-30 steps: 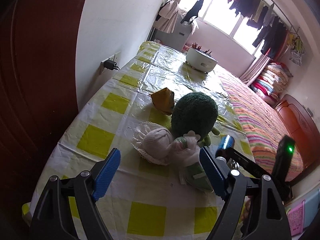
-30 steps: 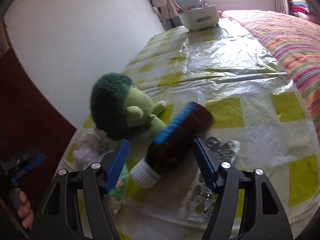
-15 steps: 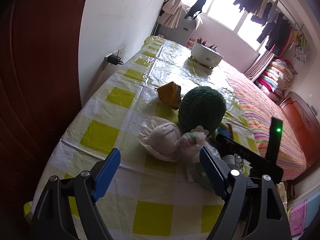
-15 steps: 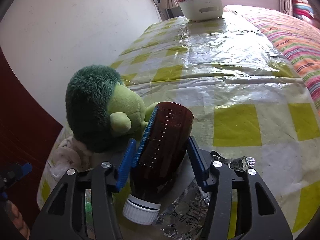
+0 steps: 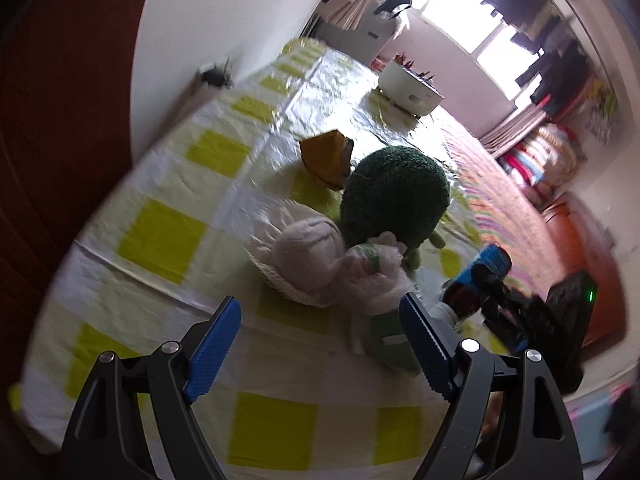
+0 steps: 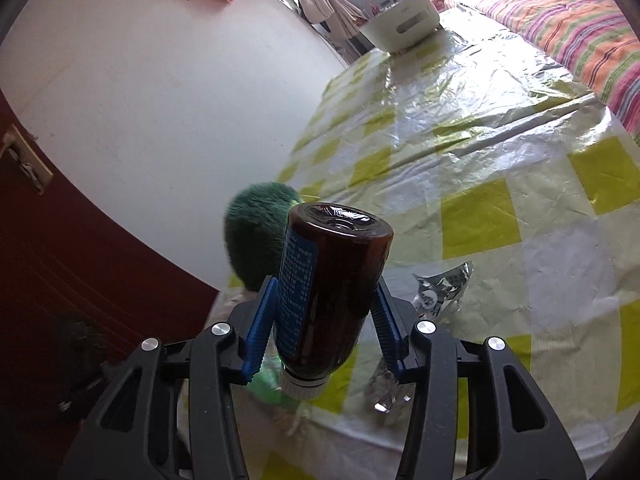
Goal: Collect trash
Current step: 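Grasp the white crocheted hat with the left tool, then drop the brown bottle into the bin with the right tool while the left tool carries the hat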
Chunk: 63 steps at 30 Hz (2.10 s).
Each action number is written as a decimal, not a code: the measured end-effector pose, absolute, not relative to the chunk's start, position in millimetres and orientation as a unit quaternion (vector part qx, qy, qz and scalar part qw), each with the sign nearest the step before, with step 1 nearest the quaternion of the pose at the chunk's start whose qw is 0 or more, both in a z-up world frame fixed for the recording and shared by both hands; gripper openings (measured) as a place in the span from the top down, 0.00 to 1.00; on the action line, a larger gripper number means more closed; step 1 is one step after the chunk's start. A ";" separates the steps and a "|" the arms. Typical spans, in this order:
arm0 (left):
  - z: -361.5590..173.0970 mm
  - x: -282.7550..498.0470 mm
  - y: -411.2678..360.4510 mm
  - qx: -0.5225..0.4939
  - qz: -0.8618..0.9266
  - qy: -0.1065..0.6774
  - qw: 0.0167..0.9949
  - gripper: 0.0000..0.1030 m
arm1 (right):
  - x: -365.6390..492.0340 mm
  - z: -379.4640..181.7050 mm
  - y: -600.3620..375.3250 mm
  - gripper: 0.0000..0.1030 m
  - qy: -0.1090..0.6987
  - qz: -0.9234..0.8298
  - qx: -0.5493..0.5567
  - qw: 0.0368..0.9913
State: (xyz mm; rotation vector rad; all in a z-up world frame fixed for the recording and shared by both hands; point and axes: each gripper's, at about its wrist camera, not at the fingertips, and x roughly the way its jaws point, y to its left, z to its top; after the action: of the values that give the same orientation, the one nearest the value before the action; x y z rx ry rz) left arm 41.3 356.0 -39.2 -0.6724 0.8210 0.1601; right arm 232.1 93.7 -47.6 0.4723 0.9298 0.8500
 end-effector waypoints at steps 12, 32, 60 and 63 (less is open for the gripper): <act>-58.0 78.9 375.2 -0.406 0.140 0.406 0.807 0.24 | 214.3 -27.3 79.5 0.56 0.402 0.423 0.230 0.778; -67.4 116.8 370.4 -0.353 0.171 0.424 0.817 0.56 | 208.8 -16.2 45.7 0.56 0.377 0.415 0.251 0.789; 19.9 74.2 250.7 -0.233 -0.002 0.290 0.928 0.59 | 166.6 22.8 -44.8 0.56 0.270 0.324 0.215 0.881; 17.9 78.0 227.3 -0.228 -0.038 0.298 0.926 0.59 | 154.0 19.8 -63.6 0.56 0.259 0.301 0.214 0.892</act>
State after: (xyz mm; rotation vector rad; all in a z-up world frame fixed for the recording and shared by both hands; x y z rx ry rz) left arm 78.0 227.3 17.9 -0.4669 0.6106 -0.0779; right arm 154.0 -63.6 19.8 0.4443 0.5371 0.6255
